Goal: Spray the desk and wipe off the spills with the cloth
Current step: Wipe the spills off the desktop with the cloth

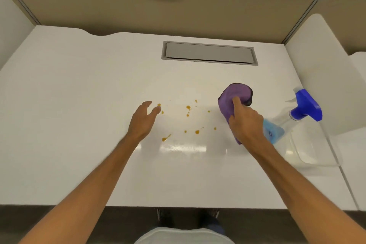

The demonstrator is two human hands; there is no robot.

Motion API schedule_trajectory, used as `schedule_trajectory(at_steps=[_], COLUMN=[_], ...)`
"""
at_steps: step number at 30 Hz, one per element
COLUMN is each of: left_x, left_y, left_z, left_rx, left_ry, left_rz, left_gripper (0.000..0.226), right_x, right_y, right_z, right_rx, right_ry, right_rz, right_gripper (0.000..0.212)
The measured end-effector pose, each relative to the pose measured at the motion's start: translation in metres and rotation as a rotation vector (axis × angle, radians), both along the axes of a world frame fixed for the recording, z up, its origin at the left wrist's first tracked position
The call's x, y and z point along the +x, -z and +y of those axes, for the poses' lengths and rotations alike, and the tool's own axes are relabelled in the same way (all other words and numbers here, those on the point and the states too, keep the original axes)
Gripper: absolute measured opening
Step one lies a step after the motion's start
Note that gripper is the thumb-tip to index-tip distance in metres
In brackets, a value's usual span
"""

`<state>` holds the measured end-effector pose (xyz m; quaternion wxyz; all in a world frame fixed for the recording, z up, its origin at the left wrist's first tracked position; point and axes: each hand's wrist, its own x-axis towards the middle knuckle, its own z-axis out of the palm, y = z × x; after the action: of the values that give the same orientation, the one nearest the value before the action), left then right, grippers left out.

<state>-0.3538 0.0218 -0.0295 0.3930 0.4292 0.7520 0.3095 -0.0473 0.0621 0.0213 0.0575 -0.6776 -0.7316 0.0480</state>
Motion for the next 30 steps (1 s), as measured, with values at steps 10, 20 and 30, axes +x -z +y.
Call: schedule_trajectory(at_steps=[10,20,30], left_x=[-0.043,-0.051,-0.053], left_y=[0.074,0.100,0.116], left_z=[-0.040,-0.053,-0.056], left_rx=[-0.064,-0.008,0.051], left_ry=[0.386,0.432,0.430], left_rz=[0.624,0.806,0.913], left_gripper=[0.075,0.068,0.064], right_x=[-0.037,-0.005,-0.019], right_y=[0.078,0.115,0.133], right_z=[-0.043,-0.033,0.029], right_rx=[-0.272,-0.162,-0.114], right_ry=[-0.148,-0.120,-0.116], right_rz=[-0.456,-0.045,-0.088], right_gripper=[0.049,0.070,0.077])
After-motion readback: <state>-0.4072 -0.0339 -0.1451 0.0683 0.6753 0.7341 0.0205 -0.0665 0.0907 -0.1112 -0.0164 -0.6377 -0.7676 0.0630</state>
